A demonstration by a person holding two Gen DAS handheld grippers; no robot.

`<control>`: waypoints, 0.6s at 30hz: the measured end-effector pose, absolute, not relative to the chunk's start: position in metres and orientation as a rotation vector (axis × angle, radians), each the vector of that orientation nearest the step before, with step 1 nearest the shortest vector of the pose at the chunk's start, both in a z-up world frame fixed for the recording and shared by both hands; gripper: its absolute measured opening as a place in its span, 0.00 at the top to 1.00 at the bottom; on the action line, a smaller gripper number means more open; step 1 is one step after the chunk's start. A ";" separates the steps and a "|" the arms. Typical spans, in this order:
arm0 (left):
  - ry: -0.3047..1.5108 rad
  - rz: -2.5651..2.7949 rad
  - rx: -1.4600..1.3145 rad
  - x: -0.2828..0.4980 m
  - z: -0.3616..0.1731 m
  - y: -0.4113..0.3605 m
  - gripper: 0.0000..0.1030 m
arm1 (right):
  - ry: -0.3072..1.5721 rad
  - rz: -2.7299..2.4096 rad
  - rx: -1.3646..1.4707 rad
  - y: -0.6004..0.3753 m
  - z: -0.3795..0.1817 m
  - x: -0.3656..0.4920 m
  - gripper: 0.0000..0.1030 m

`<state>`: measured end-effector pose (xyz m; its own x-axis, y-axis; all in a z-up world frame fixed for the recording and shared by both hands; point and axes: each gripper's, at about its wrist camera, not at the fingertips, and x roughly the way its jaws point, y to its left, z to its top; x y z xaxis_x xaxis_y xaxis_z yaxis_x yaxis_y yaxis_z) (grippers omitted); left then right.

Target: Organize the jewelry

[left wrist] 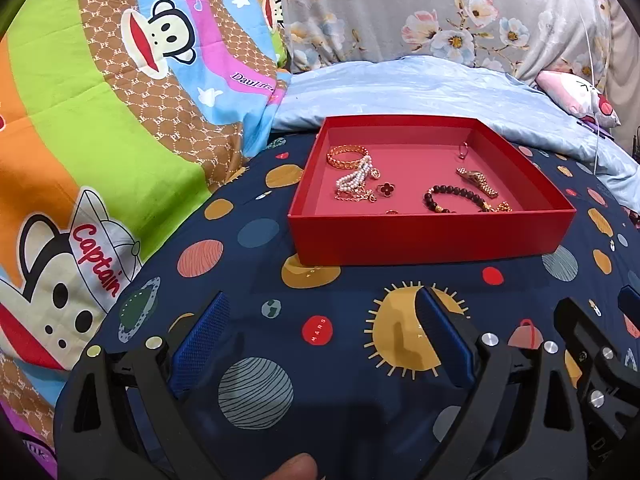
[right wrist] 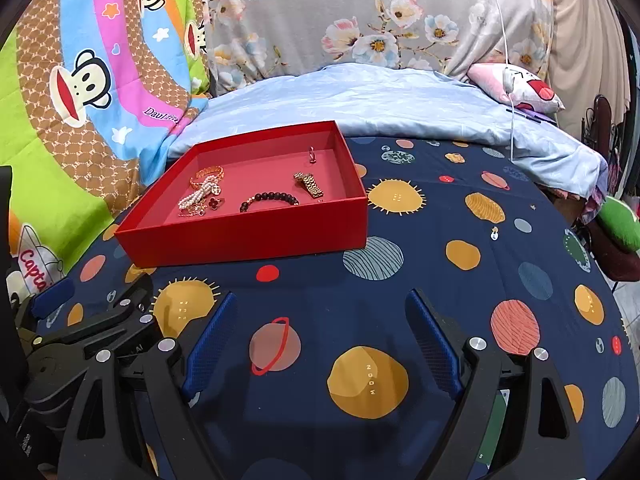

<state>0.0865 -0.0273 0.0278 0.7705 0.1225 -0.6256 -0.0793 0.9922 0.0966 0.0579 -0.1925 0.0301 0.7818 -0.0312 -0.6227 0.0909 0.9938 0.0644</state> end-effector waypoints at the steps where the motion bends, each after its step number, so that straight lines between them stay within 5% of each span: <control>1: 0.684 0.110 0.065 0.087 0.028 -0.027 0.11 | 0.670 -0.067 0.091 -0.192 0.030 0.058 0.18; 18: 0.697 0.116 0.071 0.090 0.026 -0.026 0.18 | 0.669 -0.070 0.080 -0.193 0.028 0.057 0.18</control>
<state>0.0899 -0.0260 0.0258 0.7606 0.1306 -0.6359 -0.0830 0.9911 0.1042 0.0572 -0.1932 0.0282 0.7820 -0.0390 -0.6220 0.0907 0.9945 0.0517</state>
